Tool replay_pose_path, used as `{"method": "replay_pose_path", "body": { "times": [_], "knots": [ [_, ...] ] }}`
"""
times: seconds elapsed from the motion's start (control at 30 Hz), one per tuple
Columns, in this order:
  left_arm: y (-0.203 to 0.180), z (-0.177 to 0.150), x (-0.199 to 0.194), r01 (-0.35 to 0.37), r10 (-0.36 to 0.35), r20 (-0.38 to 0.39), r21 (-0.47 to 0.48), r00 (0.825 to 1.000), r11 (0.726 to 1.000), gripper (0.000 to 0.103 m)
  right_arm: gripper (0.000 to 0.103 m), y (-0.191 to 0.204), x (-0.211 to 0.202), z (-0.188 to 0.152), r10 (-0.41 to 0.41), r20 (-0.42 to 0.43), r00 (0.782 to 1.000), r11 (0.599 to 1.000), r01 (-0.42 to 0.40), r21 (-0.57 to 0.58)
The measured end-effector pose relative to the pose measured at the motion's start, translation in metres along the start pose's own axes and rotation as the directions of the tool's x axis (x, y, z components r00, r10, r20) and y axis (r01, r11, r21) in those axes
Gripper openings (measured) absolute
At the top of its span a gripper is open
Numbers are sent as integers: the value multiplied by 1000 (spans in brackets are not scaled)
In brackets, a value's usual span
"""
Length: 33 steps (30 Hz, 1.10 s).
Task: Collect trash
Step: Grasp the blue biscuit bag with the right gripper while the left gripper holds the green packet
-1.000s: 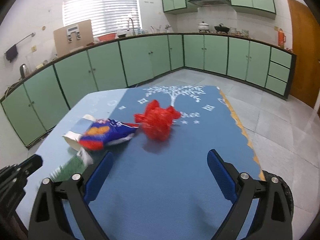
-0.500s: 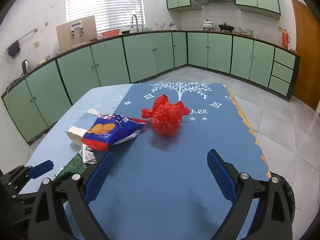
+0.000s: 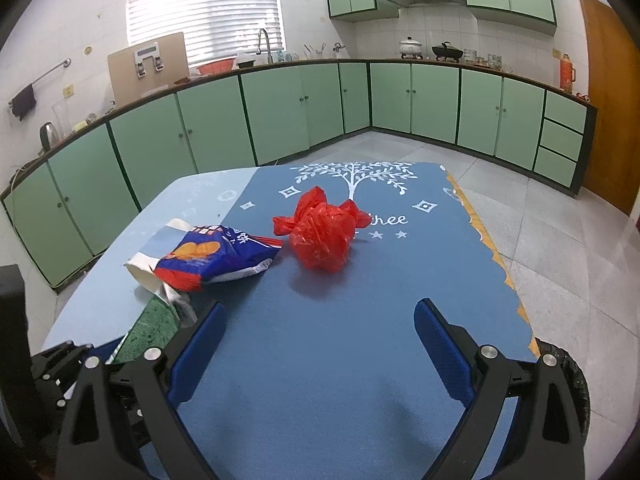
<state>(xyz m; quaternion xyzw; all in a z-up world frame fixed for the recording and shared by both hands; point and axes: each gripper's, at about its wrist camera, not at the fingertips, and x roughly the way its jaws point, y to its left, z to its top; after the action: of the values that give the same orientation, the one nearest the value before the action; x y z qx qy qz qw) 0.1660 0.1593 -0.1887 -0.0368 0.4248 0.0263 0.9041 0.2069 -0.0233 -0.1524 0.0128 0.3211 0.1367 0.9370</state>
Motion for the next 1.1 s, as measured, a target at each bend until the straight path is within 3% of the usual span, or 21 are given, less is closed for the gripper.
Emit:
{"method": "replay_pose_path", "body": {
  "times": [0.27, 0.47, 0.7, 1.1],
  "knots": [
    [2, -10, -30, -10, 15, 76, -66, 997, 998, 42, 93, 1, -2, 2, 5, 7, 1000, 1000, -5, -7],
    [18, 6, -57, -37, 51, 150, -96, 987, 995, 42, 93, 14, 2, 7, 51, 13, 999, 999, -50, -18],
    [43, 22, -43, -87, 103, 126, -127, 987, 988, 42, 93, 41, 15, 13, 87, 14, 996, 995, -86, -42],
    [62, 30, -34, -95, 113, 132, -132, 985, 987, 42, 91, 63, 46, 20, 87, -33, 996, 995, -88, -44]
  ]
}}
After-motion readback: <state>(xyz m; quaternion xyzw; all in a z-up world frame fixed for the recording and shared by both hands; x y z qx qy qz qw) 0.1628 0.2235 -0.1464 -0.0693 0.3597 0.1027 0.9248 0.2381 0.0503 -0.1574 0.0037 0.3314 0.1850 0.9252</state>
